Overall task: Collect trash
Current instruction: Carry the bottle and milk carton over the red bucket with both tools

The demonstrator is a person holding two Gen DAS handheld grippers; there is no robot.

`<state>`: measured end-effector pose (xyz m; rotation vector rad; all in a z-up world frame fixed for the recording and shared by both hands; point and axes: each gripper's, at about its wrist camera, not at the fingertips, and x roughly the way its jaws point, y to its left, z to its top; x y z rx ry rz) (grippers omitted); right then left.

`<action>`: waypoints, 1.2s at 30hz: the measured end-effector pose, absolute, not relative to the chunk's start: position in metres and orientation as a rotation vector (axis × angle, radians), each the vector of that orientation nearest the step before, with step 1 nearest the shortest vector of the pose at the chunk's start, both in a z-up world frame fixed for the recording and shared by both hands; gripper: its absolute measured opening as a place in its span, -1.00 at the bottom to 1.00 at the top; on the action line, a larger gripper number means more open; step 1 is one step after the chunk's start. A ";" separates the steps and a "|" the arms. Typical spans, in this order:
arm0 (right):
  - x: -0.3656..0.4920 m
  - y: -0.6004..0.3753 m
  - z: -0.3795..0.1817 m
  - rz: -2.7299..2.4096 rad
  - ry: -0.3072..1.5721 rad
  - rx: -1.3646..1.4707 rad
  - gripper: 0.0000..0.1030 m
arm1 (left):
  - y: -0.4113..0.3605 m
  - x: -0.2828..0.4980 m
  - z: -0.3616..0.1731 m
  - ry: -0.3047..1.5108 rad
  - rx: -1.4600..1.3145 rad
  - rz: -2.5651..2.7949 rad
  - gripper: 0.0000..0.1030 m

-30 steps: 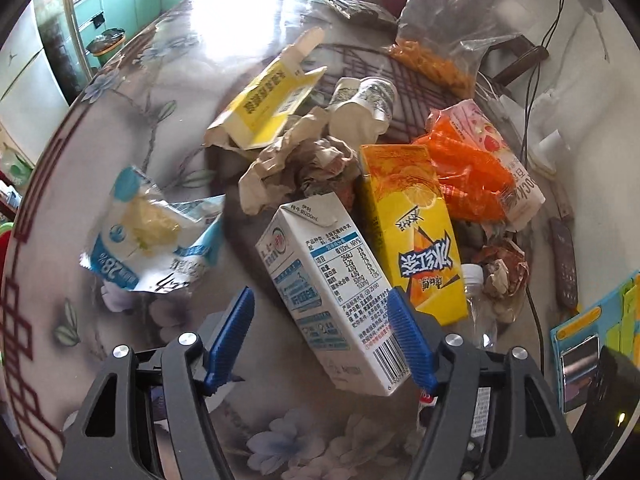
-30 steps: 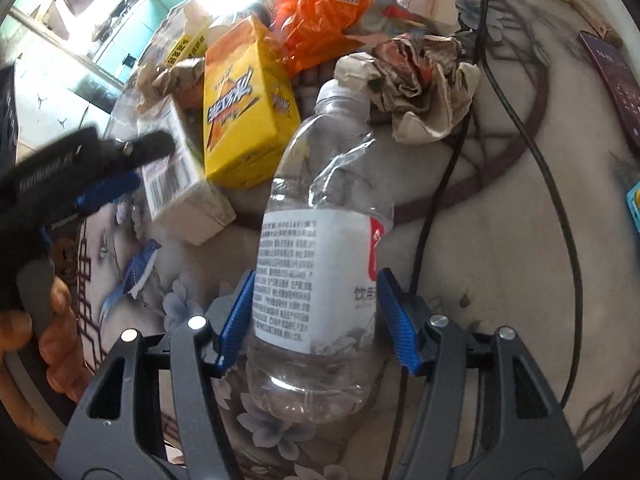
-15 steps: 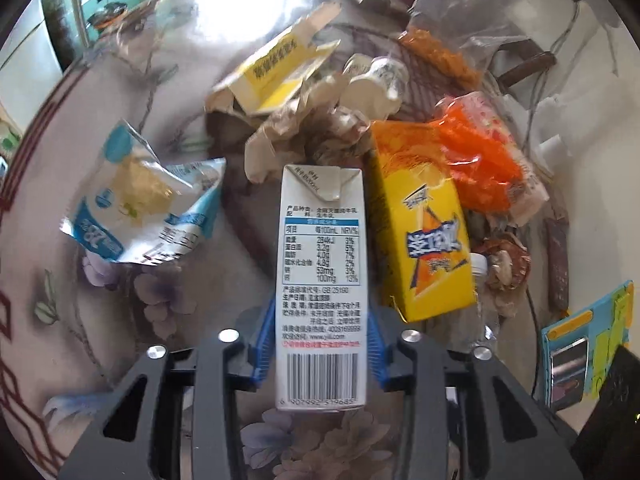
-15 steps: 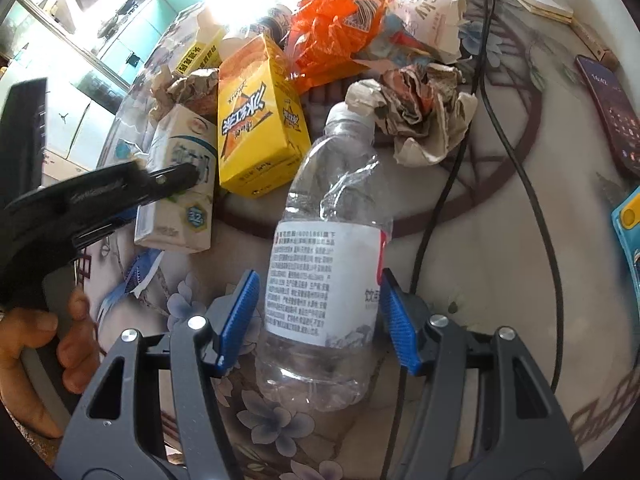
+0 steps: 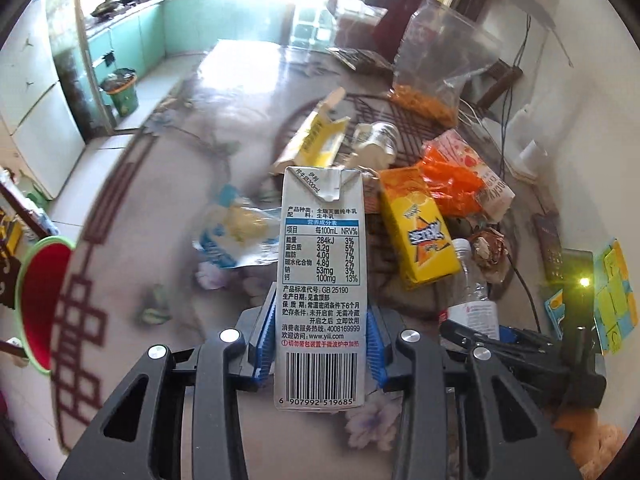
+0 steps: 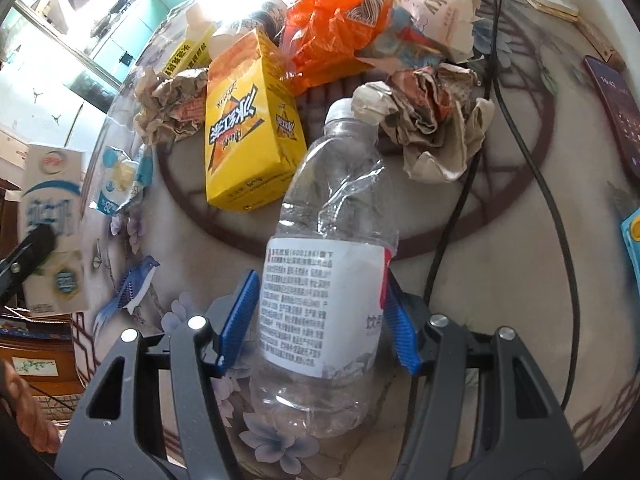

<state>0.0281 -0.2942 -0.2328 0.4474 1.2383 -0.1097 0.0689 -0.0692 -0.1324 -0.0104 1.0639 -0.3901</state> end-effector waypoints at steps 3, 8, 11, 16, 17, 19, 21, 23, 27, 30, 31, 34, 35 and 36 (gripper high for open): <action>0.028 -0.291 -0.236 -0.104 1.249 0.442 0.02 | -0.057 0.066 -0.129 1.057 -0.026 -0.375 -0.31; 0.019 -0.288 -0.229 -0.100 1.225 0.450 0.01 | -0.052 0.061 -0.129 1.051 -0.029 -0.376 -0.32; 0.012 -0.291 -0.221 -0.101 1.202 0.459 0.01 | -0.050 0.057 -0.127 1.048 -0.029 -0.387 -0.32; -0.002 -0.300 -0.198 -0.101 1.137 0.501 0.01 | -0.050 0.052 -0.125 1.045 -0.024 -0.402 -0.32; -0.005 -0.300 -0.191 -0.100 1.119 0.509 0.01 | -0.050 0.050 -0.125 1.045 -0.023 -0.406 -0.32; -0.007 -0.299 -0.181 -0.096 1.093 0.517 0.01 | -0.048 0.049 -0.123 1.041 -0.022 -0.413 -0.32; -0.009 -0.295 -0.169 -0.092 1.068 0.516 0.01 | -0.045 0.048 -0.120 1.033 -0.021 -0.419 -0.32; -0.009 -0.288 -0.158 -0.086 1.042 0.509 0.01 | -0.040 0.048 -0.116 1.020 -0.016 -0.428 -0.32; -0.005 -0.268 -0.140 -0.079 1.004 0.489 0.01 | -0.027 0.051 -0.111 1.000 -0.016 -0.444 -0.32; 0.001 -0.247 -0.130 -0.075 0.987 0.474 0.01 | -0.012 0.056 -0.107 0.989 -0.022 -0.452 -0.32; 0.002 -0.239 -0.128 -0.072 0.984 0.472 0.01 | -0.005 0.057 -0.106 0.987 -0.026 -0.454 -0.32; 0.008 -0.217 -0.121 -0.065 0.972 0.463 0.01 | 0.016 0.061 -0.103 0.979 -0.027 -0.460 -0.32; 0.011 -0.208 -0.119 -0.061 0.968 0.458 0.01 | 0.024 0.062 -0.101 0.975 -0.026 -0.460 -0.32; 0.013 -0.201 -0.116 -0.058 0.966 0.453 0.01 | 0.031 0.063 -0.100 0.972 -0.027 -0.459 -0.32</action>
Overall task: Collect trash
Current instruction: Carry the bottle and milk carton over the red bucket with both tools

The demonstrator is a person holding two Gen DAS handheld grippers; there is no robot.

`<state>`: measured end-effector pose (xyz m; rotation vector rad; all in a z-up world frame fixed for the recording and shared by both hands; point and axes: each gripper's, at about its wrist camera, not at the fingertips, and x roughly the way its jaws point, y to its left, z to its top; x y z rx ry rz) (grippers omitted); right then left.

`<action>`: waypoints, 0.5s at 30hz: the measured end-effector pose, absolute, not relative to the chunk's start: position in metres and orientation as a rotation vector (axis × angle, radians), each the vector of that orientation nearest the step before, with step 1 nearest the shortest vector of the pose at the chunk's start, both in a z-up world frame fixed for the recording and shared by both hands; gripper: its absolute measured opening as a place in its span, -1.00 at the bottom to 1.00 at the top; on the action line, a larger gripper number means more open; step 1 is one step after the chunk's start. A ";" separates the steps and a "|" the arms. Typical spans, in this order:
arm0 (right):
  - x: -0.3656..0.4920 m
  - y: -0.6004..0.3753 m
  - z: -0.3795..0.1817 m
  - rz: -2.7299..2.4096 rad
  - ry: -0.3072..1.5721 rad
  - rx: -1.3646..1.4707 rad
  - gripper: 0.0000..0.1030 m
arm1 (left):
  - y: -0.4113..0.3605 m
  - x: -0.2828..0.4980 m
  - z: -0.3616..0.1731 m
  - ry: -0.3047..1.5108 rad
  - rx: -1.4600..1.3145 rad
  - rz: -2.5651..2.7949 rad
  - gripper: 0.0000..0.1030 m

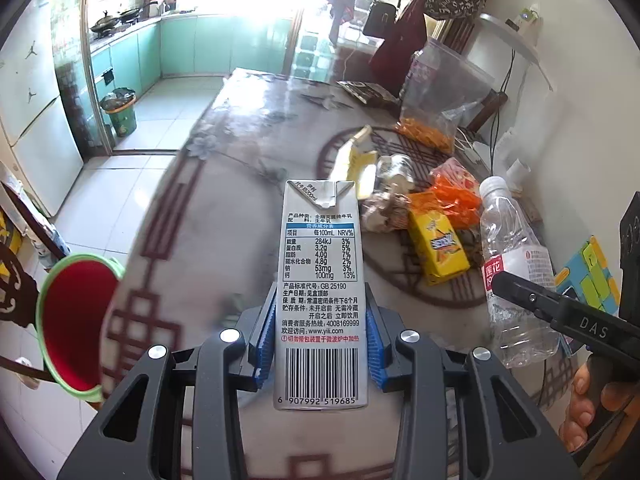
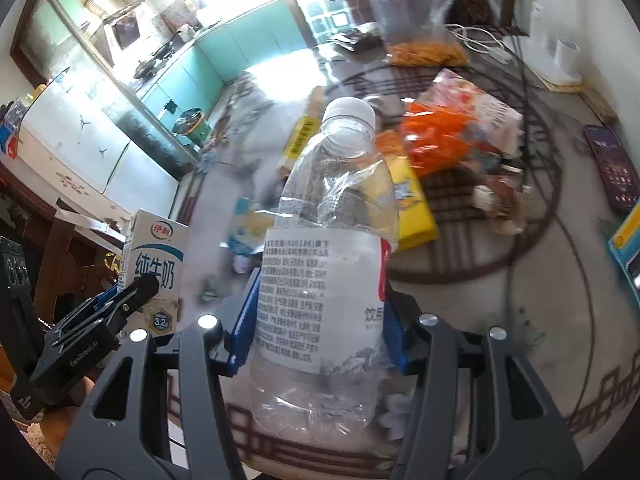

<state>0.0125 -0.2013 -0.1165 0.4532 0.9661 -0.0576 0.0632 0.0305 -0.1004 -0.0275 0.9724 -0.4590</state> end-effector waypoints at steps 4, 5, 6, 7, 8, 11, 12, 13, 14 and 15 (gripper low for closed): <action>0.025 -0.164 -0.108 -0.038 0.953 0.423 0.01 | 0.067 0.071 -0.096 0.959 -0.044 -0.441 -0.32; 0.028 -0.153 -0.105 -0.033 0.948 0.413 0.01 | 0.078 0.074 -0.095 0.955 -0.049 -0.433 -0.32; 0.027 -0.144 -0.103 -0.029 0.943 0.404 0.01 | 0.086 0.076 -0.095 0.953 -0.053 -0.427 -0.32; 0.029 -0.136 -0.101 -0.024 0.940 0.396 0.01 | 0.095 0.078 -0.095 0.950 -0.058 -0.420 -0.32; 0.032 -0.124 -0.098 -0.017 0.934 0.386 0.01 | 0.106 0.080 -0.094 0.946 -0.065 -0.411 -0.32; 0.038 -0.096 -0.092 0.003 0.924 0.356 0.01 | 0.131 0.084 -0.095 0.942 -0.077 -0.389 -0.32; 0.039 -0.086 -0.090 0.010 0.923 0.348 0.01 | 0.139 0.086 -0.095 0.942 -0.081 -0.380 -0.32; 0.042 -0.076 -0.089 0.019 0.920 0.337 0.01 | 0.149 0.088 -0.096 0.941 -0.086 -0.369 -0.32; 0.044 -0.068 -0.088 0.027 0.919 0.328 0.01 | 0.157 0.089 -0.096 0.940 -0.090 -0.358 -0.32; 0.046 -0.061 -0.087 0.034 0.918 0.321 0.01 | 0.164 0.091 -0.096 0.939 -0.094 -0.349 -0.32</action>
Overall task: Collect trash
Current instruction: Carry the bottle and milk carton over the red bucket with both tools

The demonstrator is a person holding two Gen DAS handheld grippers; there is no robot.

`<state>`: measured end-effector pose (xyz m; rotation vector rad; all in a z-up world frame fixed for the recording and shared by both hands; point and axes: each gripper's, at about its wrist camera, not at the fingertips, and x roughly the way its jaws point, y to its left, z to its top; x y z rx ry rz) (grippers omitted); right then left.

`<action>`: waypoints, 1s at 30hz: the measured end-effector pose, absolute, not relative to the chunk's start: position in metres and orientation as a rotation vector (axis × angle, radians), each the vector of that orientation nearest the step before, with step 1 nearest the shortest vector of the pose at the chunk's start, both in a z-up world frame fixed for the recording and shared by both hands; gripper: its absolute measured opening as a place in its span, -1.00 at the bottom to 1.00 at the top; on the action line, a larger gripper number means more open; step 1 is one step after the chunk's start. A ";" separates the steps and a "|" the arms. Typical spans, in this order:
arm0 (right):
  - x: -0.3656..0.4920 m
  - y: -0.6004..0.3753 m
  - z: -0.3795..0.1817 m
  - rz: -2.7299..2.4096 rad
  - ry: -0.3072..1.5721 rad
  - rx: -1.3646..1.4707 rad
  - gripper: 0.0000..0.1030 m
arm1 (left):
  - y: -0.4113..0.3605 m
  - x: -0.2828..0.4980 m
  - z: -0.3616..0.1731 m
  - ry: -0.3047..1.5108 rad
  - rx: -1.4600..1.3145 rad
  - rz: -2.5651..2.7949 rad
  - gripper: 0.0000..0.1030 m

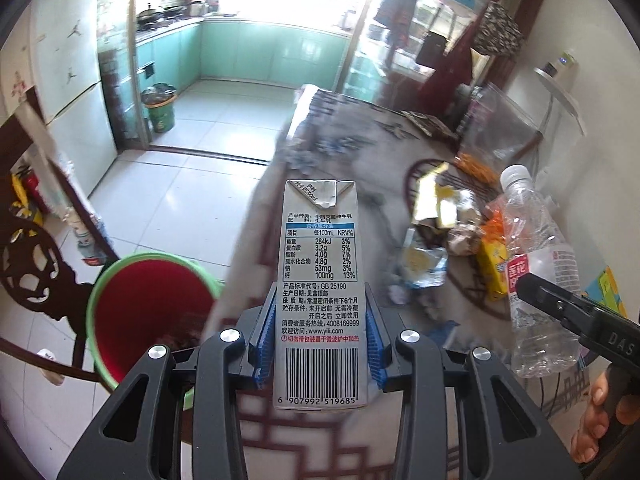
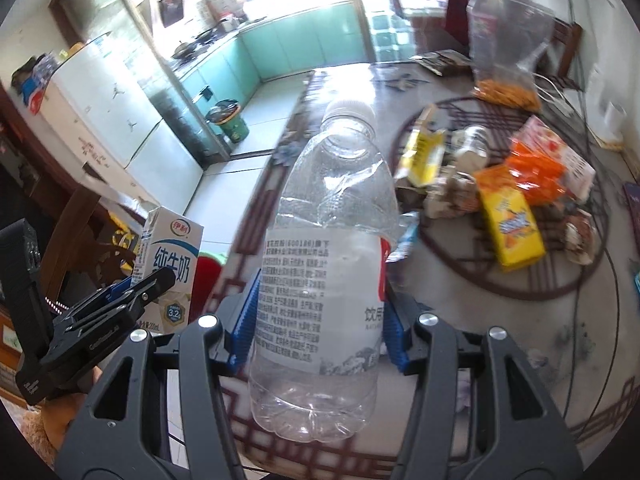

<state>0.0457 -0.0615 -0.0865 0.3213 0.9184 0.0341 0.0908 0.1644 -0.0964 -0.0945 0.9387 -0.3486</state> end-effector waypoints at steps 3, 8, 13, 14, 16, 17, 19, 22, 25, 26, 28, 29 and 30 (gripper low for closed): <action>0.051 -0.039 -0.083 0.056 0.918 0.294 0.01 | 0.186 0.094 -0.095 0.932 -0.107 -0.323 -0.32; 0.060 -0.010 -0.081 0.091 0.920 0.269 0.01 | 0.210 0.099 -0.095 0.927 -0.115 -0.295 -0.32; 0.072 0.010 -0.084 0.118 0.936 0.251 0.01 | 0.221 0.104 -0.098 0.936 -0.128 -0.290 -0.32; 0.072 0.012 -0.084 0.120 0.938 0.248 0.01 | 0.222 0.105 -0.098 0.937 -0.130 -0.290 -0.32; 0.075 0.017 -0.085 0.124 0.944 0.237 0.01 | 0.228 0.106 -0.101 0.939 -0.137 -0.291 -0.32; 0.077 0.020 -0.085 0.127 0.947 0.234 0.01 | 0.230 0.107 -0.102 0.942 -0.140 -0.291 -0.32; 0.080 0.024 -0.086 0.130 0.951 0.230 0.01 | 0.232 0.110 -0.105 0.949 -0.142 -0.288 -0.32; 0.085 0.033 -0.090 0.144 0.964 0.221 0.01 | 0.239 0.114 -0.110 0.961 -0.152 -0.278 -0.32; 0.090 0.045 -0.095 0.164 0.982 0.212 0.01 | 0.250 0.120 -0.117 0.973 -0.170 -0.252 -0.32; 0.092 0.050 -0.097 0.172 0.990 0.206 0.01 | 0.254 0.123 -0.119 0.977 -0.173 -0.241 -0.32; 0.097 0.062 -0.102 0.198 1.010 0.188 0.01 | 0.265 0.126 -0.125 0.987 -0.180 -0.207 -0.32; 0.100 0.068 -0.105 0.212 1.022 0.179 0.01 | 0.271 0.129 -0.129 0.994 -0.184 -0.189 -0.32; 0.101 0.074 -0.108 0.223 1.032 0.172 0.01 | 0.280 0.131 -0.135 1.005 -0.191 -0.166 -0.32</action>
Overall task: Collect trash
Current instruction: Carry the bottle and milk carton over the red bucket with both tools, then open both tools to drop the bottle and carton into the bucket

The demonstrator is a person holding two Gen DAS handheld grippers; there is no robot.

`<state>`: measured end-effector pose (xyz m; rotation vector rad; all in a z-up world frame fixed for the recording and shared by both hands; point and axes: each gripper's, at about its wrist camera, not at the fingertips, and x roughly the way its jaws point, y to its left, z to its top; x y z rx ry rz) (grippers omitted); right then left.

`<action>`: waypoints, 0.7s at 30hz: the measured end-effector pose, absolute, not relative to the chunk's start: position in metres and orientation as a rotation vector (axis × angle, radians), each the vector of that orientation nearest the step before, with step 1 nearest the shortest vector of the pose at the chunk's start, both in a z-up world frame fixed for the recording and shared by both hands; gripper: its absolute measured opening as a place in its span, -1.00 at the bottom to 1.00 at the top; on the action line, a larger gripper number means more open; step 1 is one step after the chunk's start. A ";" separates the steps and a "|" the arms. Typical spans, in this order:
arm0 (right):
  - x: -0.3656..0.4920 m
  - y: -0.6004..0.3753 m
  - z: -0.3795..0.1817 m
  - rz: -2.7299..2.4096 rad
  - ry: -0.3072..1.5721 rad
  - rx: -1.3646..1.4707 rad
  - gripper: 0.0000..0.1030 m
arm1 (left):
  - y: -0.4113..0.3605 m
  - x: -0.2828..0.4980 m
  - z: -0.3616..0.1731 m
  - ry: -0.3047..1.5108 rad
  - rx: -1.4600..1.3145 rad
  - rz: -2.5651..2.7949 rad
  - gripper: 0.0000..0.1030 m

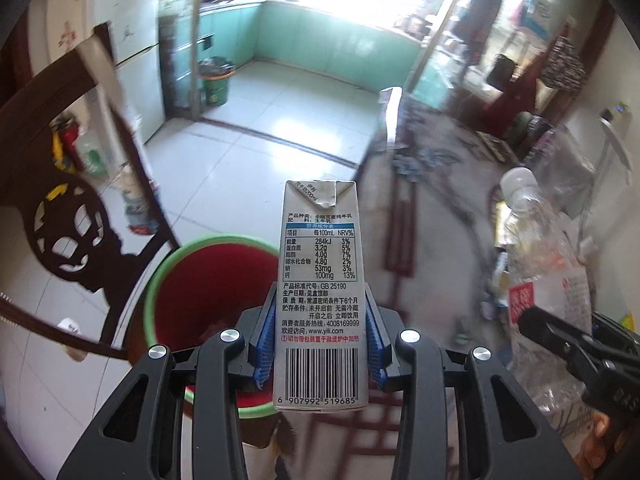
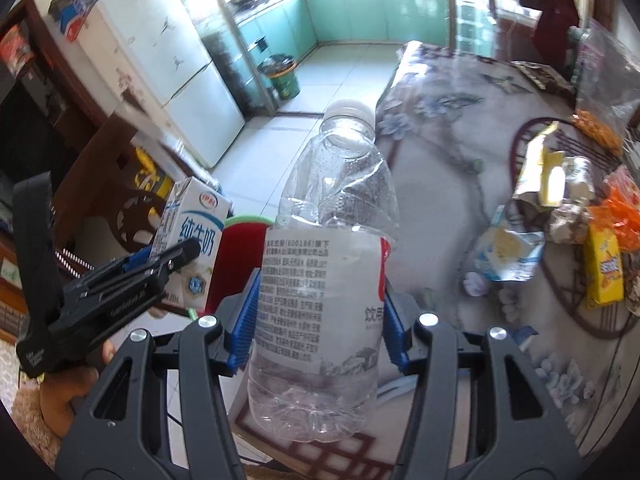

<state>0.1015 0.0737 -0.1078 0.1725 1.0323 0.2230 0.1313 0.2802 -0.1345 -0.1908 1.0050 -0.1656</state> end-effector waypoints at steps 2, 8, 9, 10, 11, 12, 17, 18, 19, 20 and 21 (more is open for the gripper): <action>0.106 0.084 -0.114 0.248 1.056 0.161 0.01 | 0.293 0.136 -0.143 1.022 -0.200 -0.131 -0.32; 0.126 0.120 -0.139 0.346 1.150 0.136 0.01 | 0.331 0.143 -0.178 1.102 -0.231 -0.036 -0.32; 0.131 0.128 -0.146 0.367 1.172 0.121 0.01 | 0.335 0.145 -0.183 1.117 -0.234 -0.028 -0.32; 0.134 0.132 -0.150 0.377 1.185 0.114 0.01 | 0.340 0.145 -0.191 1.136 -0.245 -0.019 -0.32; 0.139 0.141 -0.159 0.390 1.208 0.099 0.01 | 0.343 0.146 -0.195 1.147 -0.251 -0.013 -0.32; 0.142 0.146 -0.165 0.396 1.225 0.088 0.01 | 0.346 0.146 -0.201 1.164 -0.261 -0.006 -0.32; 0.153 0.170 -0.185 0.429 1.282 0.062 0.02 | 0.355 0.143 -0.213 1.196 -0.270 0.009 -0.32; 0.155 0.173 -0.188 0.431 1.285 0.060 0.02 | 0.357 0.143 -0.214 1.200 -0.272 0.011 -0.32; 0.157 0.175 -0.189 0.427 1.287 0.060 0.02 | 0.358 0.143 -0.215 1.203 -0.273 0.012 -0.32; 0.158 0.175 -0.189 0.421 1.287 0.059 0.06 | 0.359 0.143 -0.215 1.205 -0.273 0.012 -0.32; 0.160 0.175 -0.188 0.413 1.286 0.061 0.20 | 0.359 0.144 -0.214 1.203 -0.273 0.011 -0.31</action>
